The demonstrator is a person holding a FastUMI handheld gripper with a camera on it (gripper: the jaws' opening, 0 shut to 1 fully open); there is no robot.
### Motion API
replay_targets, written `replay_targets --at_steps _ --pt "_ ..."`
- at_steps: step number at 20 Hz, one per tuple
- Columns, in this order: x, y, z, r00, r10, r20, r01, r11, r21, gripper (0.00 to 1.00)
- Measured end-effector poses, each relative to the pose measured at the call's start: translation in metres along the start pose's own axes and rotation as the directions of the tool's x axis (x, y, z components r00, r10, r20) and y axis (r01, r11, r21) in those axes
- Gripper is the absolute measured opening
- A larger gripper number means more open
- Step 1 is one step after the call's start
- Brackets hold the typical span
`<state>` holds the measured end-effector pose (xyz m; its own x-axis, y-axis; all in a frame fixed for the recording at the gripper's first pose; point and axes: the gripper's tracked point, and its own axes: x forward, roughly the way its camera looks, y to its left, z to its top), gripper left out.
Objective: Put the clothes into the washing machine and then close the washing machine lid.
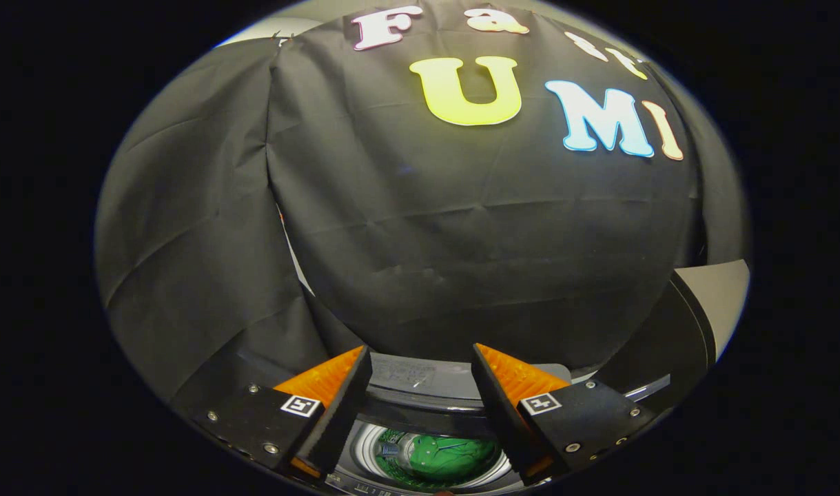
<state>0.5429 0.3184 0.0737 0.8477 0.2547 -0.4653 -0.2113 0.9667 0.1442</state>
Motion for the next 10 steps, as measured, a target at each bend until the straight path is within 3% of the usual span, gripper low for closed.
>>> replay_targets --at_steps 10 --pt "-0.0009 0.0019 -0.0001 1.000 0.021 0.009 -0.021 1.000 -0.005 0.88"
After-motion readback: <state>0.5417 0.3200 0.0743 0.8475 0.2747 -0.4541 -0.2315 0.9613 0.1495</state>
